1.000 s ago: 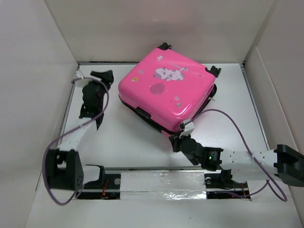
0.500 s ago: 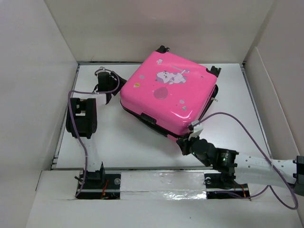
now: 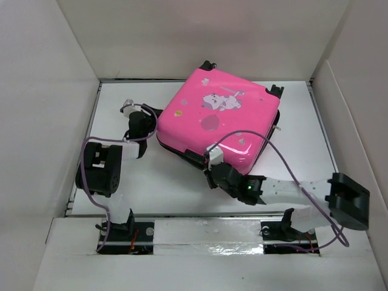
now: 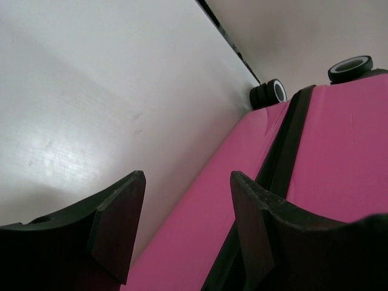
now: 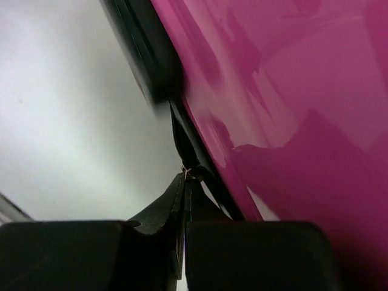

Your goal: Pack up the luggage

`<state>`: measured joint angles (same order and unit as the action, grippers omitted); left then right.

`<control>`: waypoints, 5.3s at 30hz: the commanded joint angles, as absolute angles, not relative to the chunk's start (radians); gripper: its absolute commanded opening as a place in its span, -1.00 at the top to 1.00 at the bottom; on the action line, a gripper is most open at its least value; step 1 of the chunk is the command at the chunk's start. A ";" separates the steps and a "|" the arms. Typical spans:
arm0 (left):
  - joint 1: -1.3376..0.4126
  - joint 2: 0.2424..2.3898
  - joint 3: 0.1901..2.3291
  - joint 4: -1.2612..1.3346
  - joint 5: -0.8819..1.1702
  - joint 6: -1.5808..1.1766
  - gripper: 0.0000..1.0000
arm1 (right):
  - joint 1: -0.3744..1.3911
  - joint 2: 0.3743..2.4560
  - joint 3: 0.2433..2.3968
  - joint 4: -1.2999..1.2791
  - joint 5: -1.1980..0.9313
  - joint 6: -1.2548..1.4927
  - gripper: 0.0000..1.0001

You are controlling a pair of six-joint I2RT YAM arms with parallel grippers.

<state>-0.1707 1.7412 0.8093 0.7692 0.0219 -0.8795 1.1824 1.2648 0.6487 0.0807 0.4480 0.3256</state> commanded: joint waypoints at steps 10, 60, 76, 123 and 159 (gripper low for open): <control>-0.507 1.343 0.437 0.838 0.079 -0.851 -0.10 | 1.207 1.543 0.873 0.511 0.222 0.255 1.00; -0.328 1.097 0.520 0.587 -0.157 -0.759 -0.41 | 1.152 1.002 0.767 0.008 0.183 0.256 -0.64; -0.301 1.397 0.689 0.683 -0.037 -0.769 -0.39 | -0.069 0.681 0.660 -0.241 0.398 0.308 1.00; -0.604 1.028 0.330 0.792 0.091 -0.793 -0.19 | 0.450 0.709 0.682 -0.035 -0.195 0.182 1.00; -0.660 1.075 0.342 0.689 0.115 -0.632 0.83 | 0.965 0.973 0.456 0.196 0.479 0.298 0.42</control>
<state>-0.6544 1.0439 0.2905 0.5850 0.0517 -0.6617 0.9691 0.9524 0.4286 0.0792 0.4572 0.2996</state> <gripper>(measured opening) 0.086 0.314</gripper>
